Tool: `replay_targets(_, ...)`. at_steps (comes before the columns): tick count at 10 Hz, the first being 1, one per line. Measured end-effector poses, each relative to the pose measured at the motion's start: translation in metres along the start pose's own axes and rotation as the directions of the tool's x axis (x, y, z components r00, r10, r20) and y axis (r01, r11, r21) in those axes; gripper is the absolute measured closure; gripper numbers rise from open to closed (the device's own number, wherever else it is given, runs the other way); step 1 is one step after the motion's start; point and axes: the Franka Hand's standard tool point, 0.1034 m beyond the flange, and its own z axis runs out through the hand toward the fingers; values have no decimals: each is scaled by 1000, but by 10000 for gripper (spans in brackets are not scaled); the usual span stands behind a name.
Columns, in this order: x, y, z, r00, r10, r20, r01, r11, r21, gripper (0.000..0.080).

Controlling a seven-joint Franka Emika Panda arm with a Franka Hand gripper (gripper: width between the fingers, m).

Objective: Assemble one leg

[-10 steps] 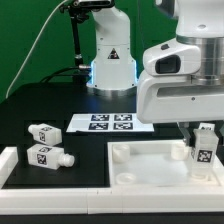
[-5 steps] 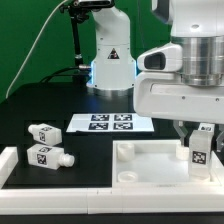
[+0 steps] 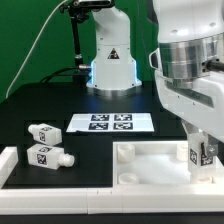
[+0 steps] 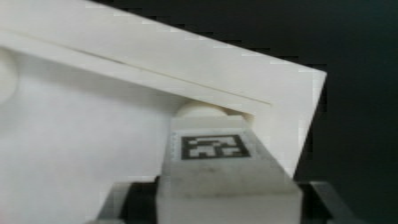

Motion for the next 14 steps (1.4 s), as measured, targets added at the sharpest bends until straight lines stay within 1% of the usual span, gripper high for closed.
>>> replay_targets(1,-2,0,0,999,37,0,-37,999,-1,509)
replay_targets(3,-2,0,1,1000,16,-1,-16,1000,0,509)
replay_targets(4,-3,-1,1,984,-175,-24,175,985,3,417)
replay_targets(5,-8,0,1,925,-379,-36,378,926,-16,280)
replay_targets(6,-12,1,1,863,-505,-38,504,863,-34,182)
replay_targets(7,-13,3,3,795,-606,-33,605,795,-46,182)
replay_targets(8,-12,3,3,763,-646,-33,644,763,-46,155)
replay_targets(9,-11,3,3,720,-693,-30,691,721,-49,155)
replay_targets(11,-10,3,2,594,-804,-22,803,594,-53,150)
replay_targets(12,-6,2,2,418,-908,-17,906,418,-64,150)
replay_targets(13,-3,2,1,256,-967,-6,964,256,-66,150)
replay_targets(14,-7,2,2,203,-979,-4,976,203,-83,150)
